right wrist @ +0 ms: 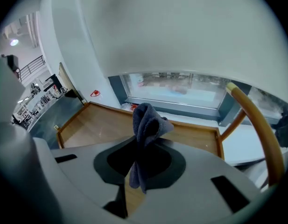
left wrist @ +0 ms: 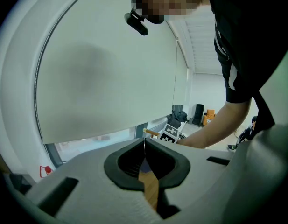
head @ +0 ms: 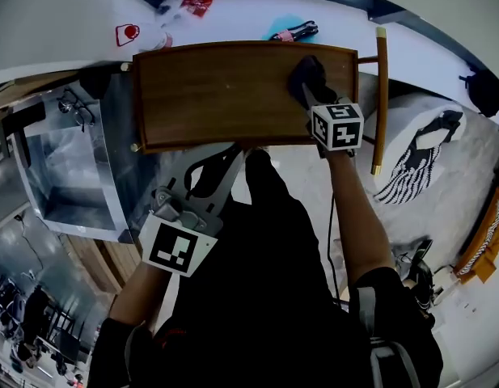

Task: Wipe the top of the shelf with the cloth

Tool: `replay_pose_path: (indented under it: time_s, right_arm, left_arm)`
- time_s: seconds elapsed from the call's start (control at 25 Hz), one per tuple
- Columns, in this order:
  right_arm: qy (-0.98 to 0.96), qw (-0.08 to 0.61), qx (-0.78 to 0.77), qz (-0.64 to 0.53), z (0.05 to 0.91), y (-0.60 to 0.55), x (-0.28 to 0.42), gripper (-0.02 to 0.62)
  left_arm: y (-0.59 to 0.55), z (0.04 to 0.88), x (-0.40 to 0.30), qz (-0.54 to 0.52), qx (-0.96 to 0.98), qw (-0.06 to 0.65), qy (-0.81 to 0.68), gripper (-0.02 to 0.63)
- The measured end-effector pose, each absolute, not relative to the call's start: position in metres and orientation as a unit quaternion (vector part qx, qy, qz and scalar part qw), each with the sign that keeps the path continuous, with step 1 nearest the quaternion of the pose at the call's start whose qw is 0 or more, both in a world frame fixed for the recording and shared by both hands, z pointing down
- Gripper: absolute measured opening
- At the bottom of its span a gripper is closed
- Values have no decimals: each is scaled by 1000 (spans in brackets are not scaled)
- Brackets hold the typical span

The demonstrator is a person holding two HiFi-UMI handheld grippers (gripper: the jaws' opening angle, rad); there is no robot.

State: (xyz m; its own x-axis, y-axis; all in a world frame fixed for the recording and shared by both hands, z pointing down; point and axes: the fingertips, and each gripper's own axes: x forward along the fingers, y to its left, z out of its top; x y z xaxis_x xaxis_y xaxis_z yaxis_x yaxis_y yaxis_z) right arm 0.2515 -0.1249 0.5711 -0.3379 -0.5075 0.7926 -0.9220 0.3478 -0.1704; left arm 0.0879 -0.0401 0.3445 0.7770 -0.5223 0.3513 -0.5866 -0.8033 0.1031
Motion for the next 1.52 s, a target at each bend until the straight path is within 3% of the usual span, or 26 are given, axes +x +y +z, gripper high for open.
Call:
replay_pose_path:
  time_s: [0.88,1.2,1.52]
  right_arm:
    - [-860,365,225,277,571,-74,-99,46]
    - [-869,370,179,276,579,-52,-162,46]
    - [-859,381,179,290,600,-41,-163,47]
  left_arm:
    - [-22,353,-127,148,880,144,-428,23]
    - [-13,358,-167,142,866,155,-454,23]
    - [-6,370,-174,147,866,162,-450,23]
